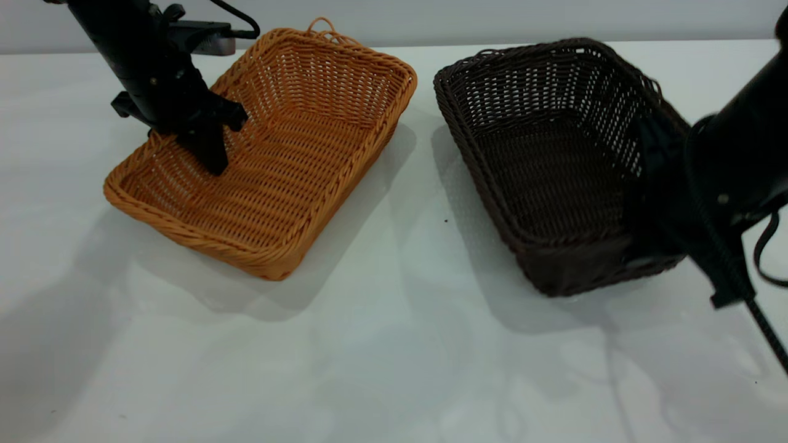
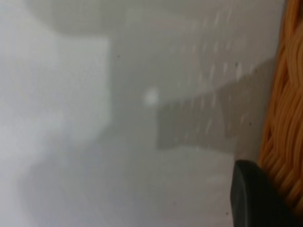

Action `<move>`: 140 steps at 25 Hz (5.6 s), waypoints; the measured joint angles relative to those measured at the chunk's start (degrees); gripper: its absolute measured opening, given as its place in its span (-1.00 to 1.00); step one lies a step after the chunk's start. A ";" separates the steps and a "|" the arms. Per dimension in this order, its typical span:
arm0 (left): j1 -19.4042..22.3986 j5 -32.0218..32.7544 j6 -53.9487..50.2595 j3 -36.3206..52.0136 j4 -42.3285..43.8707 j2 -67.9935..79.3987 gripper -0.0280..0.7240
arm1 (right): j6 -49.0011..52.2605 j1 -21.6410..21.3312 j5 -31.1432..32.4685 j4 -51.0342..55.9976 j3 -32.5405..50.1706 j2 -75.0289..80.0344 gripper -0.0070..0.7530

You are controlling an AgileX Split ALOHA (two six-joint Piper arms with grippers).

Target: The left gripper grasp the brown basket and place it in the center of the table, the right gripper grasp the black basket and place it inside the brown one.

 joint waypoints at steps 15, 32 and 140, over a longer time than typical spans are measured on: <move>-6.57 -7.16 31.42 -0.23 -0.15 -0.16 -0.64 | -16.66 -28.80 34.20 -28.17 -14.80 -9.19 -0.77; -21.15 -17.27 55.46 -0.10 3.24 -0.40 -0.65 | -17.27 -31.61 53.67 -41.40 -28.75 -9.19 -0.77; -11.75 25.52 20.82 0.21 3.96 -66.13 0.32 | 3.68 -6.32 72.48 -93.69 -58.69 -22.43 0.40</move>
